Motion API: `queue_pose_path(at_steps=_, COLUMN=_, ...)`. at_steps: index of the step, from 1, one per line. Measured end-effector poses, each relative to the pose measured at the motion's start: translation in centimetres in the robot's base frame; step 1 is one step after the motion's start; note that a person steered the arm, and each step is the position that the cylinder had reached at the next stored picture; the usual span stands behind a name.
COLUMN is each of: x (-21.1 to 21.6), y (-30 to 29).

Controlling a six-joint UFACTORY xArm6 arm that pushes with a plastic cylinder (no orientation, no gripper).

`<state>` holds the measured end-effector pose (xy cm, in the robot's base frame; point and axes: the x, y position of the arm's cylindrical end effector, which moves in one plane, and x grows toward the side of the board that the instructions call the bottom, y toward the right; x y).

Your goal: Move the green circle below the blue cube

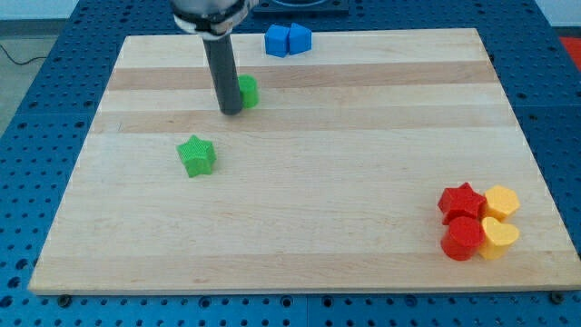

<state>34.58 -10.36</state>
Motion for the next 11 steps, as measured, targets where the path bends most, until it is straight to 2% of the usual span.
queue_pose_path(at_steps=1, x=-1.6, y=0.0)
queue_pose_path(at_steps=3, x=0.0, y=2.4)
queue_pose_path(at_steps=5, x=-3.4, y=4.4)
queue_pose_path(at_steps=6, x=-0.7, y=3.7)
queue_pose_path(at_steps=7, x=-0.1, y=0.3)
queue_pose_path(at_steps=8, x=-1.4, y=-0.1)
queue_pose_path(at_steps=10, x=-5.0, y=3.9)
queue_pose_path(at_steps=11, x=-5.1, y=4.3)
